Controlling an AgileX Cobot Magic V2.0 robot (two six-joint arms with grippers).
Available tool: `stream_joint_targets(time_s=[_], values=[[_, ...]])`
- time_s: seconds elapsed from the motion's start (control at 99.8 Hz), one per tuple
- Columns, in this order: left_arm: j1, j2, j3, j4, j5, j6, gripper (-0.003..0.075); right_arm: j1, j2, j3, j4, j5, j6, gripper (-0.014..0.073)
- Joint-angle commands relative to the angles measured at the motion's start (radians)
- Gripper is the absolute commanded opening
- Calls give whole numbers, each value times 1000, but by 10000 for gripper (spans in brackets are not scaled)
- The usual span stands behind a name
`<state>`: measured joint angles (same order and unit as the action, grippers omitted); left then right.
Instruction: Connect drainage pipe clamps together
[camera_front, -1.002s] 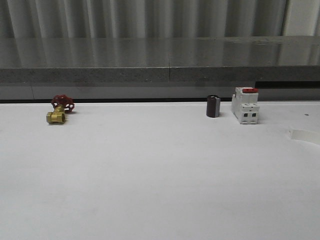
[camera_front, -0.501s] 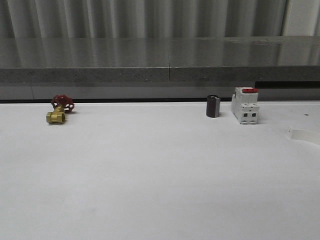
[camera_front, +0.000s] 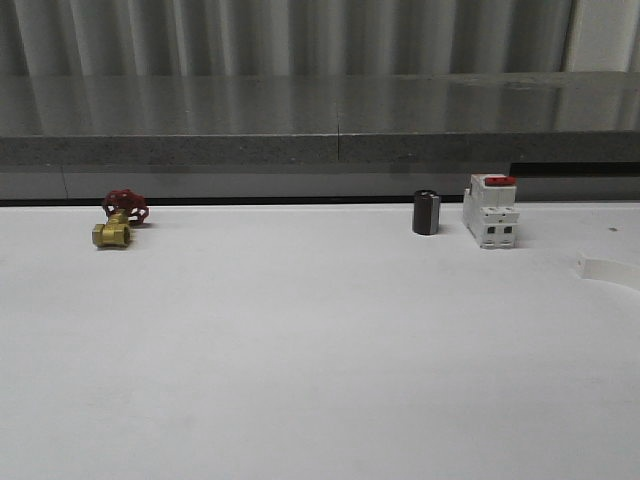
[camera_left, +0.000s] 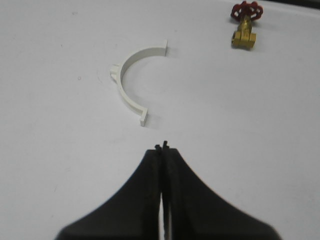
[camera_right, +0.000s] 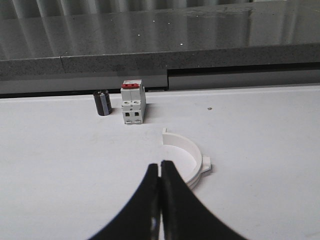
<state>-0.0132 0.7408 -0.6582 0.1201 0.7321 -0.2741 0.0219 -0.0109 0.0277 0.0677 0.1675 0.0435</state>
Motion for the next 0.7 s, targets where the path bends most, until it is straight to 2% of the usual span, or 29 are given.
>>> stream_joint_targets(time_s=[0.0, 0.06, 0.16, 0.23, 0.471, 0.691], values=[[-2, 23, -36, 10, -49, 7, 78, 0, -20, -15, -12, -78, -10, -118], [-2, 28, -36, 10, -49, 7, 188, 0, -20, -15, -12, -78, -10, -118], [-2, 28, -36, 10, -49, 7, 430, 0, -20, -15, -12, -78, -10, -118], [-2, 28, -36, -4, -49, 6, 519, 0, -20, -15, -12, -78, -10, -118], [-2, 66, -53, -15, -46, 6, 526, 0, -20, -15, -12, -78, -10, -118], [2, 322, -206, -2, -46, 70, 526, 0, -20, -15, -12, -78, -10, -118]])
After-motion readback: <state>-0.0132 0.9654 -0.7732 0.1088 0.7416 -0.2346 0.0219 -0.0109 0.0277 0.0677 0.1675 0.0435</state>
